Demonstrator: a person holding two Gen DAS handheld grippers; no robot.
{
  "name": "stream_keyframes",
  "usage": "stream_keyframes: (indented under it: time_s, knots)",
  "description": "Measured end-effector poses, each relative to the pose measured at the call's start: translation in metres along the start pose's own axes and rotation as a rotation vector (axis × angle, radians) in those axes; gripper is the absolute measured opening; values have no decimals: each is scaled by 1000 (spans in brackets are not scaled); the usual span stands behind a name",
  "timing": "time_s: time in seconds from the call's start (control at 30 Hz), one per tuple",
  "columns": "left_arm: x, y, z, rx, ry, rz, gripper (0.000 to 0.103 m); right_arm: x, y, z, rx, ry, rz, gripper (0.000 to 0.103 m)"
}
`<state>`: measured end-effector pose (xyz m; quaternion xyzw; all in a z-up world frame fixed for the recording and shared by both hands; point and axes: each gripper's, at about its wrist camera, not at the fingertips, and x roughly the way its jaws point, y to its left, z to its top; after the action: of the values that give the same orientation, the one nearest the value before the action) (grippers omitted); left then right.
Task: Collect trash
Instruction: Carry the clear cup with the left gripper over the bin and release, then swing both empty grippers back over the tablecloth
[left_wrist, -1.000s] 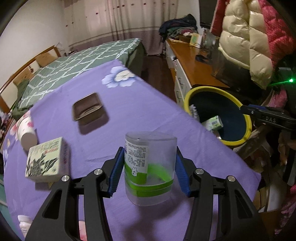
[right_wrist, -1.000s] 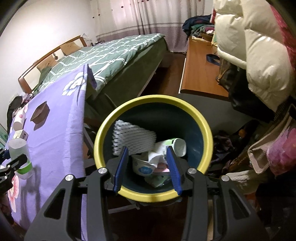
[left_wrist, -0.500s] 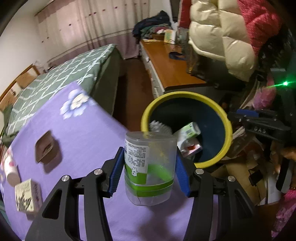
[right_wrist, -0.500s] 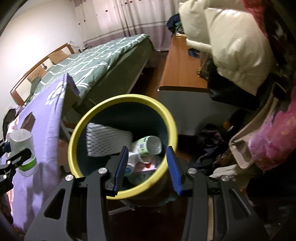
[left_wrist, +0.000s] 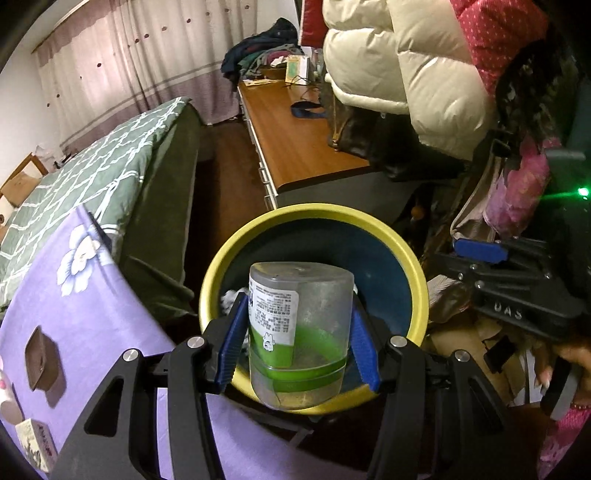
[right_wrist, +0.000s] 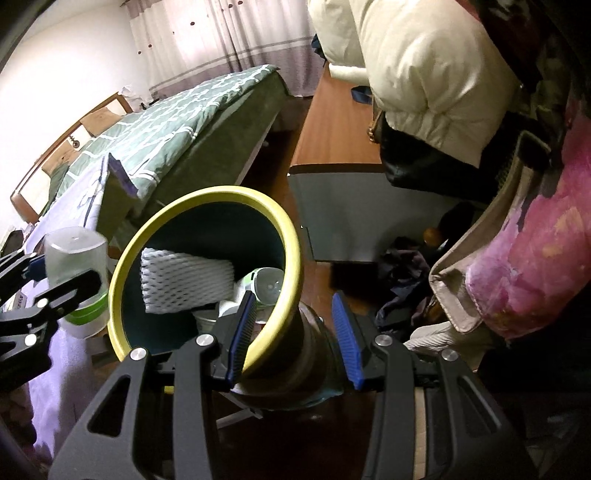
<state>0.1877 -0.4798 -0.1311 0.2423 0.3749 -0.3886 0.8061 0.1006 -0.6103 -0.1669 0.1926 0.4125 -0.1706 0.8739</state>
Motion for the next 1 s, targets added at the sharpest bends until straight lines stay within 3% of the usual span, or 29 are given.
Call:
stream_keyframes:
  time_s: [0.1, 0.13, 0.2, 0.5, 0.77, 1.0]
  knots:
    - [6, -5, 2, 5, 2, 2, 54, 0, -2, 0, 1, 3, -3, 41]
    - [6, -7, 3, 7, -6, 11, 66, 0, -3, -1, 3, 3, -3, 42]
    - [1, -8, 4, 8, -28, 24, 77, 0, -3, -1, 5, 3, -3, 44]
    - [-52, 24, -20, -79, -87, 52, 84, -7, 19, -1, -35, -3, 14, 44]
    - [-121, 107, -93, -275, -107, 180, 86, -13, 67, -4, -115, -5, 55, 44]
    - [-177, 185, -171, -457, -106, 340, 88, -8, 152, -12, -258, 19, 128, 44]
